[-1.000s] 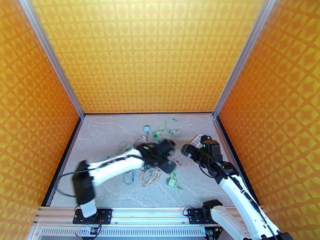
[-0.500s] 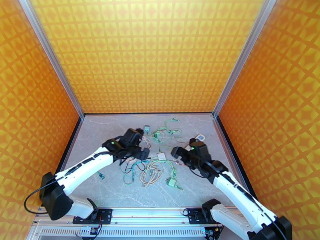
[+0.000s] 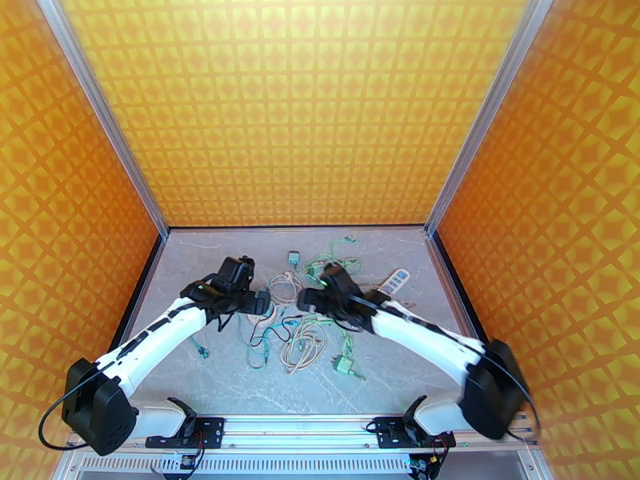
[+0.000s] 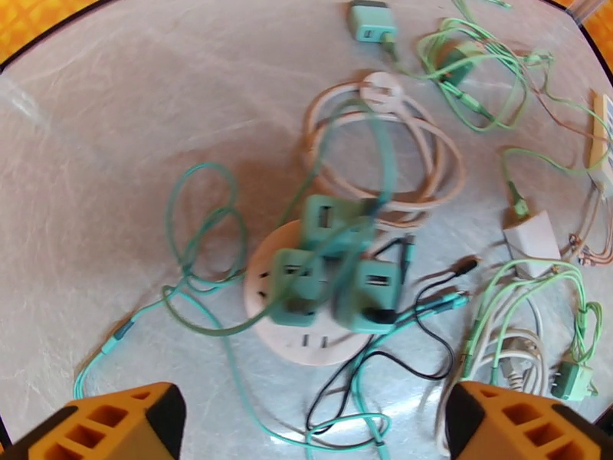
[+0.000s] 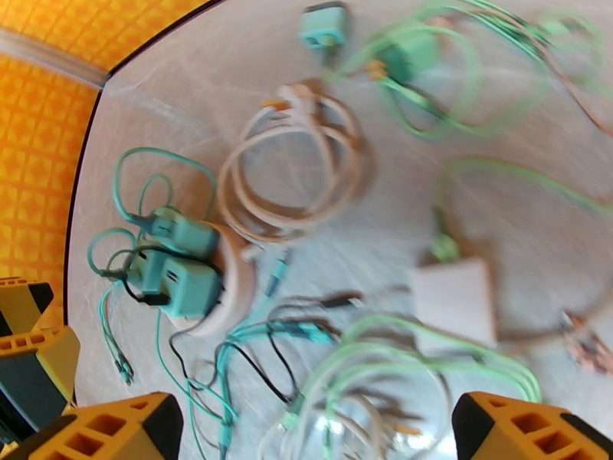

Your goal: Pull the plug off the socket

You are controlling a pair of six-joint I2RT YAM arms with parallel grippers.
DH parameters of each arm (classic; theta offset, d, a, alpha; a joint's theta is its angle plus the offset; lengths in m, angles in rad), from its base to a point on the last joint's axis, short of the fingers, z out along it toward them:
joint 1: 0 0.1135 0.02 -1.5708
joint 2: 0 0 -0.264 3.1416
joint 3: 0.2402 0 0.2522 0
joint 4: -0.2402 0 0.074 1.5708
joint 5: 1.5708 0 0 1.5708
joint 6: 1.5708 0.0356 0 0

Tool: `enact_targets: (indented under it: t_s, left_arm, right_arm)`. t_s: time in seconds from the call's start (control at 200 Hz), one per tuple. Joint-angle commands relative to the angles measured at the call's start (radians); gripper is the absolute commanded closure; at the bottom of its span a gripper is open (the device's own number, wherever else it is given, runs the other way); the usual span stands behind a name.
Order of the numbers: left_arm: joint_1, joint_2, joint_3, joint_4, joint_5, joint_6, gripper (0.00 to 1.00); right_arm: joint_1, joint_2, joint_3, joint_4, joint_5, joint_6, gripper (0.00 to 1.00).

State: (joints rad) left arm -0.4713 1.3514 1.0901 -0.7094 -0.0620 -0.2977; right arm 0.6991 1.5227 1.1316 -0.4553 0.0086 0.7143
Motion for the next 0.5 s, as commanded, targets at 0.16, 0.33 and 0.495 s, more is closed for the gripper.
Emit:
enact_targets:
  t_s: [0.16, 0.33, 0.495]
  left_arm:
    - [0.072, 0.005, -0.092, 0.053, 0.163, 0.076, 0.31]
    - [0.077, 0.076, -0.101, 0.103, 0.163, 0.131, 0.52]
    - [0.081, 0.159, -0.060, 0.132, 0.159, 0.174, 0.53]
  right_arm:
    - [0.015, 0.162, 0.124, 0.038, -0.096, -0.108, 0.02]
    - [0.014, 0.221, 0.164, 0.041, -0.107, -0.116, 0.02]
    - [0.014, 0.248, 0.168, 0.076, -0.140, -0.077, 0.01]
